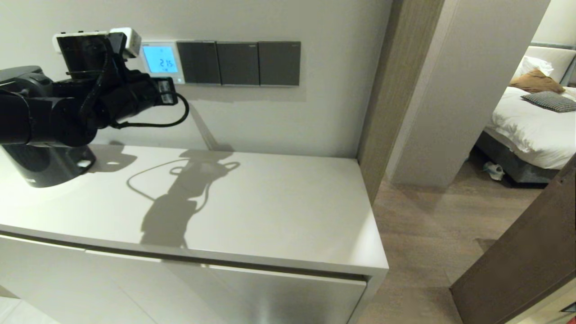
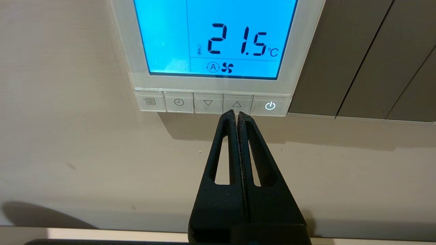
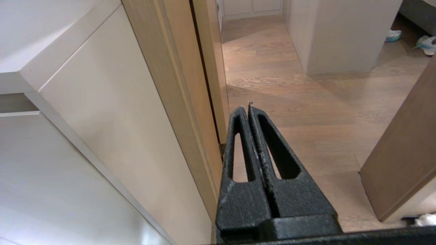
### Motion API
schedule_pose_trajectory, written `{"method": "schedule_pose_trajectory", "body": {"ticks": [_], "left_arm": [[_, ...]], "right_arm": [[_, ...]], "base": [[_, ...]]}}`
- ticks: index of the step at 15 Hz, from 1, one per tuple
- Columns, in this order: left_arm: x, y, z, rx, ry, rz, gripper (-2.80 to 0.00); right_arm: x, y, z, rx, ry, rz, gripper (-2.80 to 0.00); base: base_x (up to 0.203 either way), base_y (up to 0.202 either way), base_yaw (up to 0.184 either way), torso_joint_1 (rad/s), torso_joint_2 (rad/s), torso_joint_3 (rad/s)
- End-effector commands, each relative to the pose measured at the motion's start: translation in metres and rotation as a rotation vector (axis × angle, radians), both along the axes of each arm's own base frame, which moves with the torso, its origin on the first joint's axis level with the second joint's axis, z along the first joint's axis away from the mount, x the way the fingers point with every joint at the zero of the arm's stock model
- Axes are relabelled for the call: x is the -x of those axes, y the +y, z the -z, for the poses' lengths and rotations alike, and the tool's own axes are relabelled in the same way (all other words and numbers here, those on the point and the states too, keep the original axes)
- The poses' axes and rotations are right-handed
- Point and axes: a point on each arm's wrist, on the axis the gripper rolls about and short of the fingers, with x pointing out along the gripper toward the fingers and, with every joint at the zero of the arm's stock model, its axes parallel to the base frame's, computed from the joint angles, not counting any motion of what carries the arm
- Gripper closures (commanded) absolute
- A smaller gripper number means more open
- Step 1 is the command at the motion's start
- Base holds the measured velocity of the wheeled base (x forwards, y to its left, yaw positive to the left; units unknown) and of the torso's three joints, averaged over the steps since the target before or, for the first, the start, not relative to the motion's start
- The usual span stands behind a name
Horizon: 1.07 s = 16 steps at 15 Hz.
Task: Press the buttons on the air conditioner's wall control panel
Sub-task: Press the temperature increase button
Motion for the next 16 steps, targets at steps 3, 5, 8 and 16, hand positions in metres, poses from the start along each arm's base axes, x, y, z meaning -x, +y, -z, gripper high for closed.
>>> {"method": "schedule_pose_trajectory", "body": {"ticks": [3,5,8,16], "left_arm": [[-0.0043,-0.0005,0.0016,0.001,-0.001,-0.001,0.00],[-0.0060,-0.0007,0.0026,0.001,-0.001,-0.003,0.00],[-0.0060,-0.0007,0.0030,0.000,0.000,0.001,0.00],[0.0000,0.0000,0.0010,0.002,0.001,0.002,0.00]], "right_arm": [[-0.0002,0.0000,0.0004,0.000,0.003,-0.001,0.00],[-0.0002,0.0000,0.0004,0.000,0.003,-0.001,0.00],[-0.0002,0.0000,0.0004,0.000,0.003,-0.001,0.00],[-0.0002,0.0000,0.0004,0.000,0.003,-0.001,0.00]], "base": [[0.000,0.000,0.000,0.000,0.00,0.000],[0.000,0.000,0.000,0.000,0.00,0.000],[0.000,0.000,0.000,0.000,0.00,0.000],[0.000,0.000,0.000,0.000,0.00,0.000]]}}
